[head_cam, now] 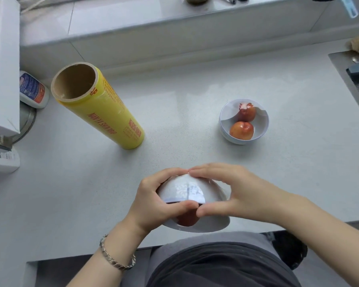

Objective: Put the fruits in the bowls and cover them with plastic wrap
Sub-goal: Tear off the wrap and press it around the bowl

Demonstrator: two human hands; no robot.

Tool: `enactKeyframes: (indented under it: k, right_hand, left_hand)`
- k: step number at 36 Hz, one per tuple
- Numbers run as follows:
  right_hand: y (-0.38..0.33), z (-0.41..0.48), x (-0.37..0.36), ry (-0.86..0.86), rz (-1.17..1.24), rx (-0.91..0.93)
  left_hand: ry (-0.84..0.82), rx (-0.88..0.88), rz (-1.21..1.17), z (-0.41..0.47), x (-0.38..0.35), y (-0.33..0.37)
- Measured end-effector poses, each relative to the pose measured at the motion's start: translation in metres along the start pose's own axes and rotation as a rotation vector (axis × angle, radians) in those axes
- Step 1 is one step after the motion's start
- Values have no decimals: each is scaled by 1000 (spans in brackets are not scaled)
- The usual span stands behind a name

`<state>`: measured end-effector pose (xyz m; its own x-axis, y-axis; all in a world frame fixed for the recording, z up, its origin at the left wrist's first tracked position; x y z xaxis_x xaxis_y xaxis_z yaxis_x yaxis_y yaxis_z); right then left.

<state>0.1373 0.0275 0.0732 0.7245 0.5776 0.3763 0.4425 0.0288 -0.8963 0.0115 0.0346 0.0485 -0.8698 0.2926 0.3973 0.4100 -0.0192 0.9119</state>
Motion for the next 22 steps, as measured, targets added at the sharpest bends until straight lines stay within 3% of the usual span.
enactKeyframes:
  k: [12, 22]
  right_hand:
    - [24, 12, -11, -37, 185, -212]
    - [49, 9, -19, -39, 345, -349]
  left_hand:
    - [52, -98, 50, 2, 6, 9]
    - [40, 74, -119, 2, -6, -11]
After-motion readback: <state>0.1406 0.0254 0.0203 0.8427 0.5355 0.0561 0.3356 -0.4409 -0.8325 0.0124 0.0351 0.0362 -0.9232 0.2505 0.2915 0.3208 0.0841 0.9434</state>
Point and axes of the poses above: each hand's wrist, its own z-axis towards the middle knuckle, its own x-axis out of the back of the hand, y = z × x, the point moved 9 cm from there along z, towards the middle knuckle, and after that the axes turned 6 degrees about z, right-handed, at the moved point
